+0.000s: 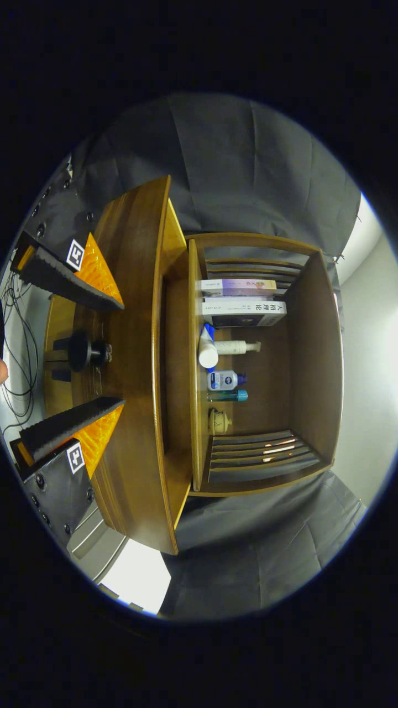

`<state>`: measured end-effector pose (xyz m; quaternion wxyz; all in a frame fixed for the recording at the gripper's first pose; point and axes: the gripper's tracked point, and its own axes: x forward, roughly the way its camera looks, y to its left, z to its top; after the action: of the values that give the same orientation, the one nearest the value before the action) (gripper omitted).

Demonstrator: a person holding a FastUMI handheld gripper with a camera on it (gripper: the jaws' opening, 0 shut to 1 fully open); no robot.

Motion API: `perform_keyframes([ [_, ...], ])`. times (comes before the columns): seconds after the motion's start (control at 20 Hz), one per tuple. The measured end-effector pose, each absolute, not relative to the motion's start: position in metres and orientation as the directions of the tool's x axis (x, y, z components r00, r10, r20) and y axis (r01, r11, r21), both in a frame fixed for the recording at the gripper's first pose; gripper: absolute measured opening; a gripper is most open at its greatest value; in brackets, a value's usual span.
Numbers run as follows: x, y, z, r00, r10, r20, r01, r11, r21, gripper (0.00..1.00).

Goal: Pull open the drawer, take out the items inside it, and place them on the countertop above the cabinet.

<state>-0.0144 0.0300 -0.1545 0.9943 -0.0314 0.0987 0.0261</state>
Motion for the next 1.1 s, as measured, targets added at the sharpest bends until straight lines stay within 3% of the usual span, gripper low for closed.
perform_keyframes([
  [1.1, 0.032, 0.031, -0.159, 0.982, -0.022, -0.190, 0.006, 0.997, -0.081, 0.99],
])
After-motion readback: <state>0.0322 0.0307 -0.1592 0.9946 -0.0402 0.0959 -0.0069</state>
